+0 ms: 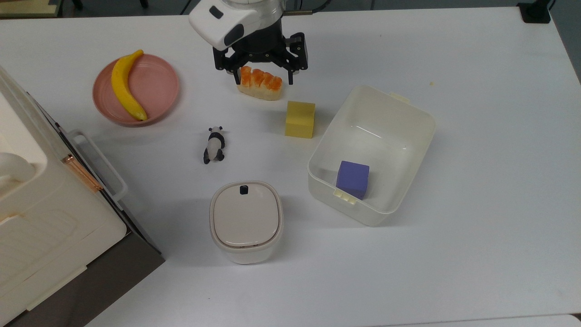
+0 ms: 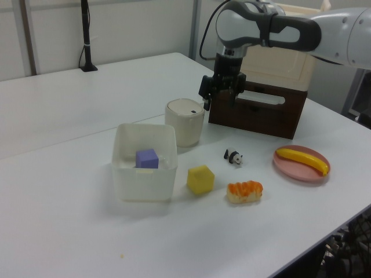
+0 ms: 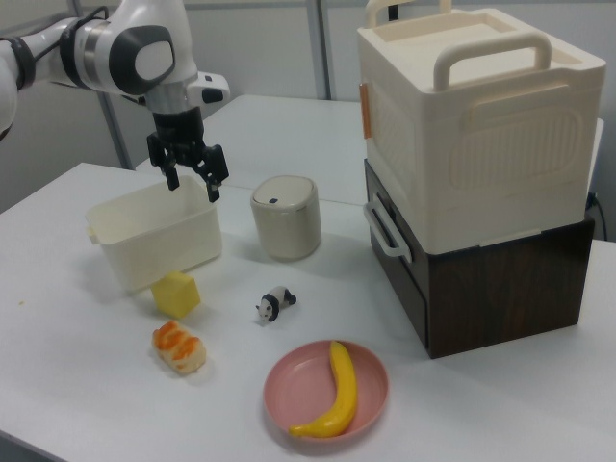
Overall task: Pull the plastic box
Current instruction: 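Move the gripper over the white plastic box rim and lower it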
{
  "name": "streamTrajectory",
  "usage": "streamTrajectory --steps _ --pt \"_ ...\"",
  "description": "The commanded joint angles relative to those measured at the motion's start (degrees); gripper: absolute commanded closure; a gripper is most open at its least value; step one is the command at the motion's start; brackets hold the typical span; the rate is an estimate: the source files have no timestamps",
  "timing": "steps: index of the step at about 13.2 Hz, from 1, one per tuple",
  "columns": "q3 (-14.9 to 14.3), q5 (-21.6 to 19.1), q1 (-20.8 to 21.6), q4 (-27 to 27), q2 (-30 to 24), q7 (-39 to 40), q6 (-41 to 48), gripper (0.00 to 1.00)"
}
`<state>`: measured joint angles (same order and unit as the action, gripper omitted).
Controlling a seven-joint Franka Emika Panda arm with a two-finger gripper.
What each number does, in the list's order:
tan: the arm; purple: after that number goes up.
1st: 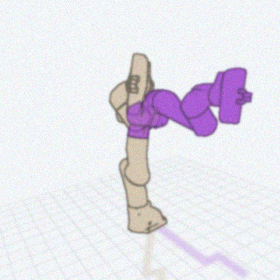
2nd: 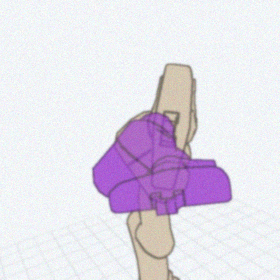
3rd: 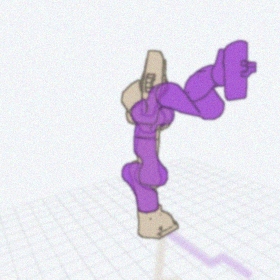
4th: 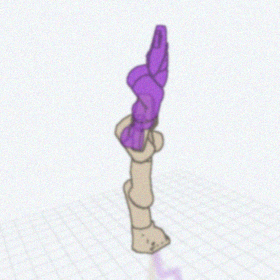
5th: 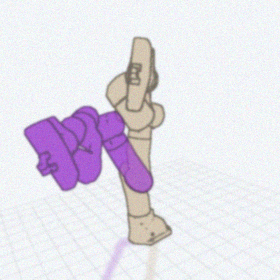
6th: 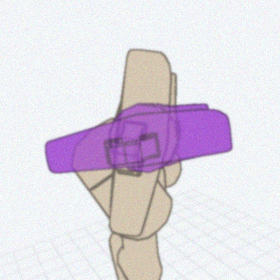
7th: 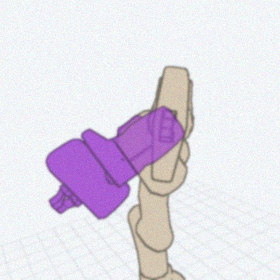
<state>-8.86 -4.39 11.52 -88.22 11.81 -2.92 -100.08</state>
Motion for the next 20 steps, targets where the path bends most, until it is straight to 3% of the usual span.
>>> streamTrajectory --steps 1,4,7,10,11,14,17,20 --pt "-0.3 0.3 0.8 -3.5 -0.8 3.9 -0.6 0.00" --pt "-0.2 0.2 1.7 -4.2 -0.4 4.2 -0.8 0.00" --pt "-0.2 -1.5 2.0 -5.8 -0.2 17.1 -0.9 0.00" --pt "-0.1 -3.5 4.6 -5.2 0.3 10.1 -3.6 0.00" --pt "-0.1 -3.8 4.9 -5.1 0.5 10.9 -4.4 0.00" --pt "0.1 -5.4 7.3 -1.5 4.3 23.8 -8.8 0.00" --pt "0.2 -4.8 8.8 2.1 9.1 31.5 -10.1 0.00" --pt "0.2 -4.0 10.8 2.4 10.9 36.9 -14.8 0.00"
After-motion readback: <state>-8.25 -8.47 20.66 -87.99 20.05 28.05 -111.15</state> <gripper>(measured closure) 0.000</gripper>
